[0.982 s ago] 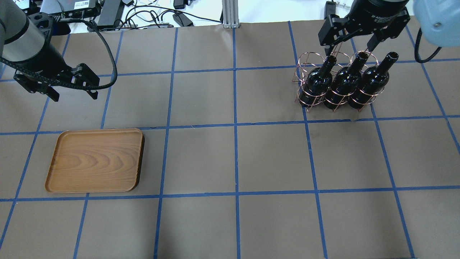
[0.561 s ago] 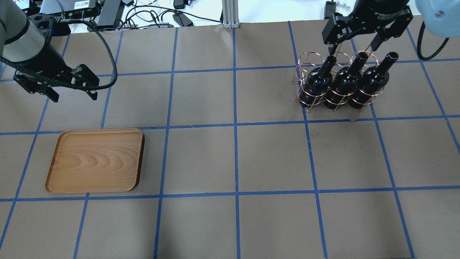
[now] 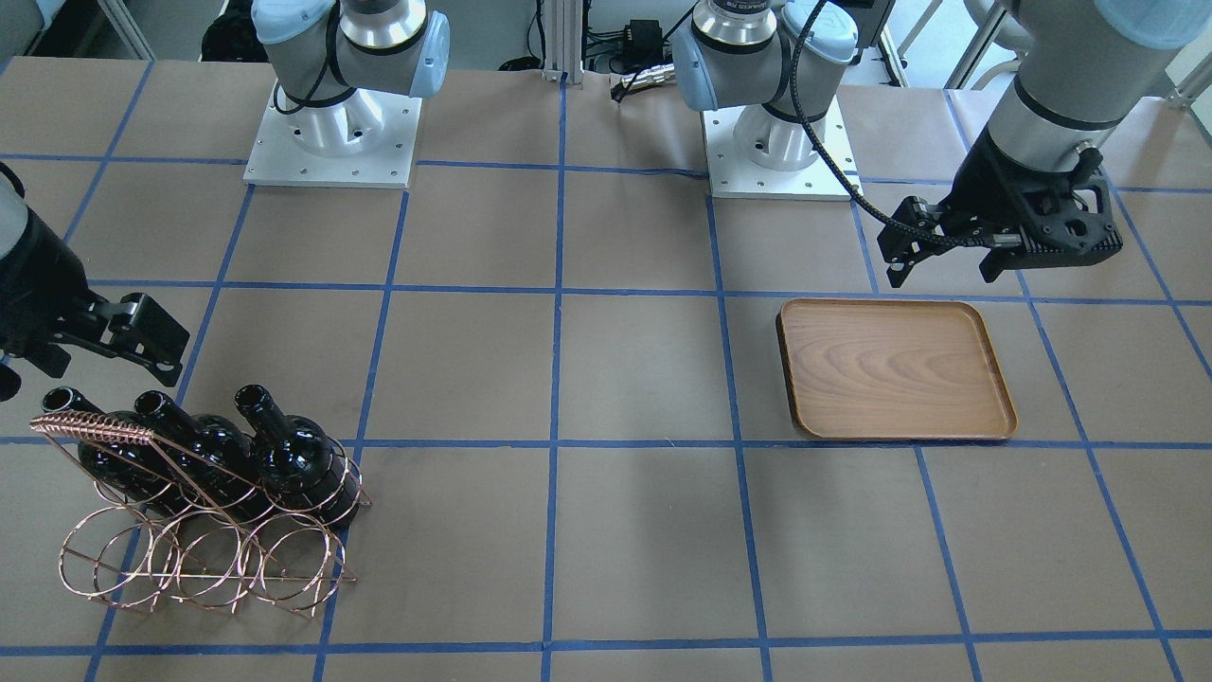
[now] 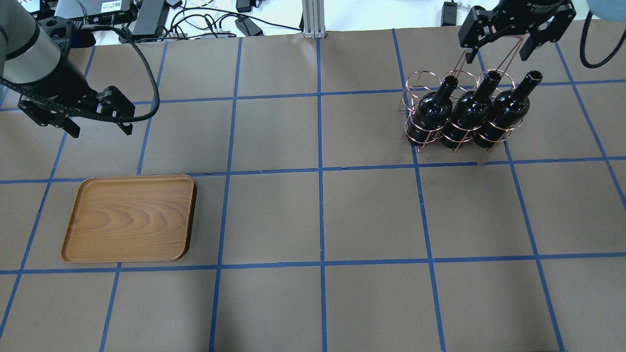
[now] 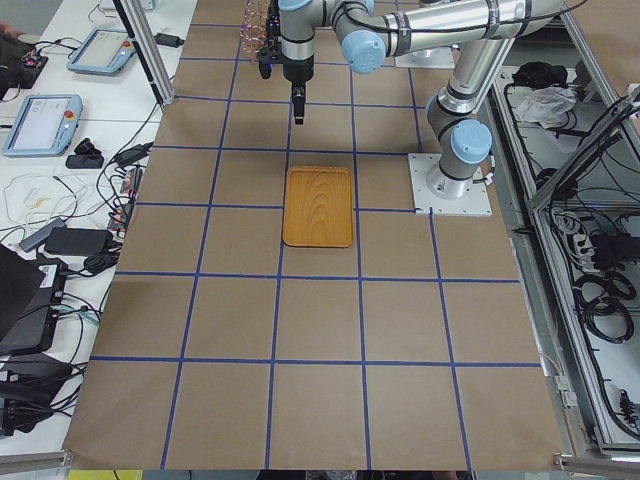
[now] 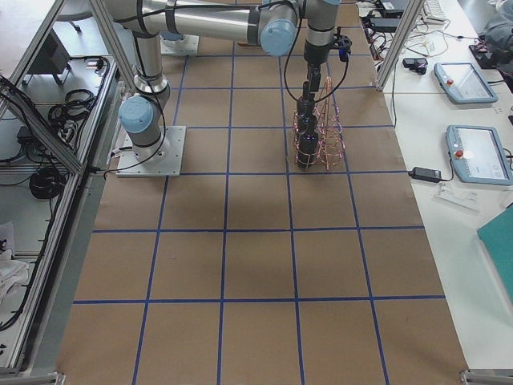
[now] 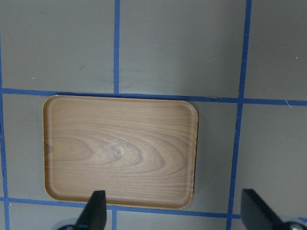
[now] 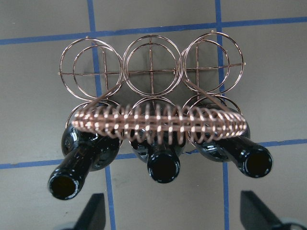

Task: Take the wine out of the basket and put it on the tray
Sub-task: 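Move the right gripper over the middle dark bottle in the copper rack, then grasp the middle bottle with the right gripper and lift it out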

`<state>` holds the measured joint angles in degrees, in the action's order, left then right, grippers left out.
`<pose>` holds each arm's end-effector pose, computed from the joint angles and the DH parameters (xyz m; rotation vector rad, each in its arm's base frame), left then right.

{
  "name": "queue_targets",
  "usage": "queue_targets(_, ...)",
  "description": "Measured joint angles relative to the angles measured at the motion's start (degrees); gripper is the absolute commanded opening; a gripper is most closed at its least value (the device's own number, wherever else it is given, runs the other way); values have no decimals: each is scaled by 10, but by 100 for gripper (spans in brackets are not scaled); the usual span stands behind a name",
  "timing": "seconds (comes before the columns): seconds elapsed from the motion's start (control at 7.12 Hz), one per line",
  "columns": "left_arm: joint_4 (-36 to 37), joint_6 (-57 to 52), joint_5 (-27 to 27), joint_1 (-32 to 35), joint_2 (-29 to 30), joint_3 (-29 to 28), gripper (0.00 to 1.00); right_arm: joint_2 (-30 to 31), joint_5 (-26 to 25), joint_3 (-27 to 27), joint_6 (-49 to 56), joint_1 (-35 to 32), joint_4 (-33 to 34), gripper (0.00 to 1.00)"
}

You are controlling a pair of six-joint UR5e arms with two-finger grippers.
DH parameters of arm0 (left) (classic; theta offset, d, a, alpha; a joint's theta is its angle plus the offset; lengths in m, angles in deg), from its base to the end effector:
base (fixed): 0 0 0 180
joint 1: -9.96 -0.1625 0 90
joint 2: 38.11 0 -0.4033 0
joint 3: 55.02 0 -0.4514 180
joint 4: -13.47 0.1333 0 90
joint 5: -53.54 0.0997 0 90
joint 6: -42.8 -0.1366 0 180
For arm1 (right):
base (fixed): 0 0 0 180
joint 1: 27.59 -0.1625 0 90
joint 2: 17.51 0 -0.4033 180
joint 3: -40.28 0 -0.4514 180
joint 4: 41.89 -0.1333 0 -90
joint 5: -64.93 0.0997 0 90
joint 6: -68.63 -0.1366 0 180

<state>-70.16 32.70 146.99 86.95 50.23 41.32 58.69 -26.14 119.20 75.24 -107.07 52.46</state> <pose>0.0001 -0.5561 0.3954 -0.0795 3.0756 -0.0259 0.0098 -0.6636 0.3991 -0.1068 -3.1168 0.0395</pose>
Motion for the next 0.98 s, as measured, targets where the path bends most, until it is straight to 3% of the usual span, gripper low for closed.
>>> queue_targets(0.56,0,-1,0,0,0,0,100,-46,1,9,11,-1,20,82)
queue_targets(0.7,0,-1,0,0,0,0,100,-53,1,11,12,-3,20,73)
queue_targets(0.84,0,-1,0,0,0,0,100,-57,2,12,13,-4,19,53)
queue_targets(0.98,0,-1,0,0,0,0,100,-59,2,13,12,-4,16,46)
